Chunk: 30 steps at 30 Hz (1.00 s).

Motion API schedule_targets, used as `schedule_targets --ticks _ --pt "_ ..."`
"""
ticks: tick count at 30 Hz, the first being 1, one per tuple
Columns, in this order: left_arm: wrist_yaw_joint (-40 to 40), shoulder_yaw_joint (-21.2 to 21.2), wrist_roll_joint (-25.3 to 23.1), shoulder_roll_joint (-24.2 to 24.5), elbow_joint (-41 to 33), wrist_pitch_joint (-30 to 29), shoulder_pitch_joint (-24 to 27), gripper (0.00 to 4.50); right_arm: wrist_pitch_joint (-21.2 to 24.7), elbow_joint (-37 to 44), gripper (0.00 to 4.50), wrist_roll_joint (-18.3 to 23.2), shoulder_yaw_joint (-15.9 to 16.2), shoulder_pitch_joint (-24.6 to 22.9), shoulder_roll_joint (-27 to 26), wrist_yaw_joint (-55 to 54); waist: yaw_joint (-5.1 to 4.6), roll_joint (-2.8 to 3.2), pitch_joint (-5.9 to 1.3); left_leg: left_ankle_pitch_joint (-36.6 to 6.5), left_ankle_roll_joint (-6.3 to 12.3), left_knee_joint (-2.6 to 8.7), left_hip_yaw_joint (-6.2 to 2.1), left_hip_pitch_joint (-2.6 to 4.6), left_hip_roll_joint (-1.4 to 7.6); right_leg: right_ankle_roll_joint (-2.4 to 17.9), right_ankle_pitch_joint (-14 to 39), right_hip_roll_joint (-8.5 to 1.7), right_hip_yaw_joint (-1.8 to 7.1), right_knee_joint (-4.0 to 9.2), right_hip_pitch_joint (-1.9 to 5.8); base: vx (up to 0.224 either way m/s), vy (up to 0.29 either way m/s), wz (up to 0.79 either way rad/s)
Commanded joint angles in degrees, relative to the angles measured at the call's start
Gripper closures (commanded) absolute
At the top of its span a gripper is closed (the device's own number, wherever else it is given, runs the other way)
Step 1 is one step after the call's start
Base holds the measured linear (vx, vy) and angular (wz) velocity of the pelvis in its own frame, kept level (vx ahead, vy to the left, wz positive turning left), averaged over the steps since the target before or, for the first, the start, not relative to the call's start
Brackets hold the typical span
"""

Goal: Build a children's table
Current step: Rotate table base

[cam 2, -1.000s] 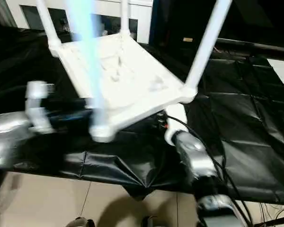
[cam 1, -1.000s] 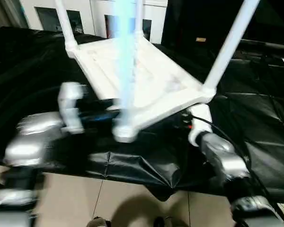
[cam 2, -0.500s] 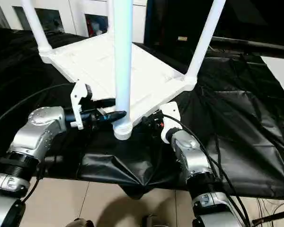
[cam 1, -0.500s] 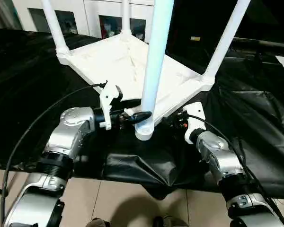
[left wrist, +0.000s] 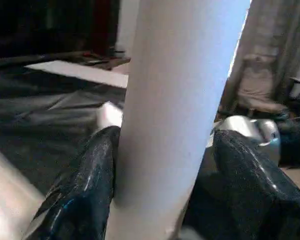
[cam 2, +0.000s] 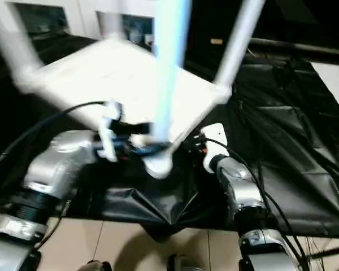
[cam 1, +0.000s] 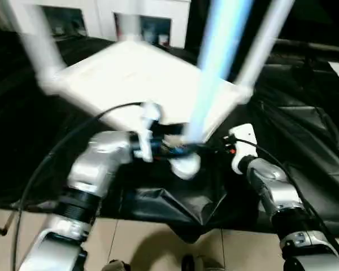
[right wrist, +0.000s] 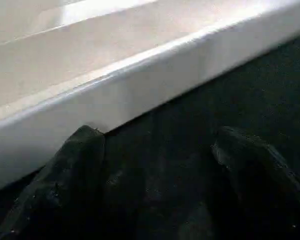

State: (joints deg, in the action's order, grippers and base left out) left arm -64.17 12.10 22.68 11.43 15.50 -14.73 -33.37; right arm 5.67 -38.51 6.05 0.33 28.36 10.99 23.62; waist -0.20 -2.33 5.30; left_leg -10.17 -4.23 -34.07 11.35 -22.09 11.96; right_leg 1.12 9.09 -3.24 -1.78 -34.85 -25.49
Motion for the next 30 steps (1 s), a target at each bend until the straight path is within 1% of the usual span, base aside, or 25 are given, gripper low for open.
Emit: schedule_targets --ticks 1,2,3,4,5,6,7,8,10,11,13,19,20,21,22,23,24,25,26,27,28,29,30 --pt "-3.2 5.2 -0.2 -3.1 -2.6 0.9 -1.1 1.30 -1.7 1.2 0.60 0.4 1.2 1.5 -1.6 0.5 0.52 0.29 -4.84 -4.5 6.78 2.92 -0.08 0.55 0.51 16.8 -2.8 -2.96 2.01 2.59 5.12 0.000 0.000 0.00" --pt "-0.4 4.8 -3.1 -4.4 0.5 3.1 -2.5 1.30 -2.1 0.8 0.60 -0.1 1.3 1.4 -1.5 0.2 0.50 0.31 -4.74 -5.5 6.55 2.93 -0.04 0.67 0.60 16.6 -0.6 -3.01 2.03 2.88 5.01 0.000 0.000 0.00" --pt "0.9 4.7 -4.5 -4.7 1.7 3.9 -3.1 1.30 -2.3 0.7 0.60 -0.4 1.2 1.5 -1.5 0.0 0.47 0.33 -4.61 -6.8 6.20 2.96 -0.01 0.79 0.58 16.0 1.7 -2.90 2.01 3.22 4.86 0.000 0.000 0.00" --pt "0.9 4.7 -4.5 -4.7 1.7 3.9 -3.1 1.30 -2.3 0.7 0.60 -0.4 1.2 1.5 -1.5 0.0 0.43 0.30 -4.55 -7.4 6.01 3.03 -0.09 0.76 0.69 15.7 2.9 -2.99 2.00 3.35 4.87 0.000 0.000 0.00" --pt "3.4 4.2 -7.0 -4.9 4.4 5.8 -4.4 1.30 -2.4 0.2 0.60 -1.1 1.1 1.6 -1.3 -0.9 0.50 0.34 -4.49 -8.3 5.22 3.07 -0.16 0.81 0.68 15.1 5.1 -3.10 2.00 3.46 4.92 0.000 0.000 0.00" --pt "4.1 4.0 -7.6 -4.8 5.1 6.4 -4.8 1.30 -2.5 0.1 0.60 -1.2 1.0 1.7 -1.2 -1.1 0.34 0.32 -4.36 -9.4 4.71 3.13 -0.17 0.87 0.61 14.3 7.3 -2.93 1.96 3.80 4.67 0.000 0.000 0.00" --pt "5.8 3.6 -8.7 -4.5 6.4 7.2 -5.6 1.30 -2.6 -0.3 0.60 -1.3 0.6 1.8 -1.1 -1.6 0.32 0.27 -4.34 -10.0 4.12 3.13 -0.20 1.04 0.57 13.7 8.9 -2.88 1.91 3.89 4.65 0.000 0.000 0.00" --pt "6.2 3.5 -8.9 -4.3 6.7 7.3 -5.8 1.30 -2.7 -0.4 0.60 -1.3 0.5 1.8 -1.0 -1.7 0.35 0.24 -4.36 -10.0 4.03 3.10 -0.21 1.05 0.54 13.4 9.5 -2.91 1.93 3.96 4.66 0.000 0.000 0.00" --pt "7.6 3.2 -9.8 -3.7 7.6 8.0 -6.3 1.30 -2.8 -0.7 0.60 -1.4 0.1 1.9 -0.8 -2.1 0.46 0.37 -4.31 -9.9 3.62 3.11 -0.23 0.93 0.52 12.8 10.8 -2.99 1.92 4.03 4.65 0.000 0.000 0.00" --pt "8.7 3.2 -11.2 -2.5 8.8 9.6 -6.7 1.30 -2.9 -0.9 0.60 -1.5 -0.2 2.0 -0.4 -2.3 0.49 0.44 -4.21 -10.3 3.38 3.18 -0.25 1.01 0.54 12.5 11.9 -2.95 1.87 4.15 4.49 0.000 0.000 0.00" --pt "8.6 3.2 -11.8 -1.6 9.2 10.4 -6.7 1.30 -3.1 -0.9 0.60 -1.4 -0.5 1.9 -0.1 -2.4 0.66 0.46 -4.20 -11.1 3.08 3.25 -0.31 1.18 0.59 11.9 13.7 -3.06 1.83 4.38 4.38 0.000 0.000 0.00" --pt "6.5 1.9 -12.5 0.9 9.5 12.9 -5.9 1.30 -3.1 0.0 0.60 -1.3 -0.9 1.0 0.4 -2.4 0.80 0.44 -4.33 -10.2 2.82 3.30 -0.38 0.91 0.55 11.8 12.7 -3.07 1.75 4.13 4.39 0.000 0.000 0.00" --pt "2.7 1.8 -10.7 2.2 7.5 11.2 -5.0 1.30 -3.1 0.7 0.60 -1.2 -1.3 0.7 0.9 -2.1 0.86 0.38 -4.40 -9.8 2.84 3.27 -0.37 0.93 0.57 12.0 12.1 -3.18 1.78 4.00 4.42 0.000 0.000 0.00" --pt "-0.7 2.3 -9.9 3.9 5.9 10.7 -3.9 1.30 -2.7 1.5 0.60 -0.6 -1.8 0.6 1.7 -1.1 0.90 0.46 -4.38 -9.5 2.86 3.32 -0.39 0.91 0.59 12.3 11.7 -3.18 1.78 3.91 4.42 0.000 0.000 0.00" --pt "-2.0 2.7 -9.9 4.9 5.3 10.5 -3.4 1.30 -2.5 2.0 0.60 -0.3 -2.1 0.5 2.2 -0.4 0.91 0.43 -4.40 -9.3 2.94 3.33 -0.38 0.93 0.61 12.4 11.3 -3.17 1.80 3.87 4.42 0.000 0.000 0.00" --pt "-2.9 3.3 -10.3 5.8 5.2 11.0 -3.0 1.30 -2.4 2.3 0.60 0.0 -2.2 0.5 2.8 0.6 0.90 0.58 -4.40 -9.0 3.10 3.35 -0.37 0.88 0.70 12.7 10.3 -3.13 1.83 3.68 4.39 0.000 0.000 0.00" --pt "-4.0 4.3 -11.2 7.0 5.5 12.4 -2.5 1.30 -2.1 2.7 0.60 0.4 -2.3 0.4 3.8 2.3 0.95 0.53 -4.48 -9.0 3.31 3.32 -0.37 1.02 0.69 13.1 9.3 -2.98 1.77 3.57 4.39 0.000 0.000 0.00" --pt "-4.0 4.3 -11.2 7.0 5.5 12.4 -2.5 1.30 -2.1 2.7 0.60 0.4 -2.3 0.4 3.8 2.3 0.90 0.52 -4.42 -8.7 3.41 3.33 -0.31 0.94 0.70 13.1 8.7 -2.92 1.79 3.50 4.42 0.000 0.000 0.00" --pt "-4.8 5.1 -12.0 7.8 6.0 13.8 -2.2 1.30 -1.9 3.0 0.60 0.6 -2.2 0.3 4.7 3.7 0.96 0.62 -4.44 -8.5 3.69 3.29 -0.30 0.95 0.69 13.4 7.9 -2.99 1.80 3.47 4.43 0.000 0.000 0.00" --pt "-5.8 6.6 -14.2 9.7 8.0 16.1 -1.7 1.30 -1.4 4.5 0.60 0.8 -1.0 -0.3 7.5 9.1 0.93 0.61 -4.44 -8.5 3.76 3.32 -0.32 0.91 0.74 13.4 7.7 -3.02 1.81 3.43 4.49 0.000 0.000 0.00" --pt "-6.1 7.1 -14.9 10.3 8.9 16.8 -1.7 1.30 -1.2 5.1 0.60 0.8 -0.5 -0.6 8.5 11.0 0.94 0.51 -4.42 -9.6 4.17 3.31 -0.29 1.12 0.78 13.2 8.6 -2.83 1.71 3.63 4.39 0.000 0.000 0.00" --pt "-6.4 7.5 -15.6 10.8 9.9 17.4 -1.7 1.30 -0.9 6.0 0.60 0.7 0.3 -1.0 9.7 13.2 1.14 0.55 -4.43 -9.8 4.32 3.29 -0.31 1.05 0.79 13.0 8.8 -2.99 1.77 3.61 4.50 0.000 0.000 0.00" --pt "-6.3 7.9 -16.8 11.4 11.8 18.8 -2.0 1.30 -0.8 7.4 0.60 0.5 1.6 -1.8 11.5 16.6 1.17 0.50 -4.36 -9.8 4.45 3.26 -0.25 0.99 0.72 12.8 8.9 -2.99 1.81 3.68 4.44 0.000 0.000 0.00"
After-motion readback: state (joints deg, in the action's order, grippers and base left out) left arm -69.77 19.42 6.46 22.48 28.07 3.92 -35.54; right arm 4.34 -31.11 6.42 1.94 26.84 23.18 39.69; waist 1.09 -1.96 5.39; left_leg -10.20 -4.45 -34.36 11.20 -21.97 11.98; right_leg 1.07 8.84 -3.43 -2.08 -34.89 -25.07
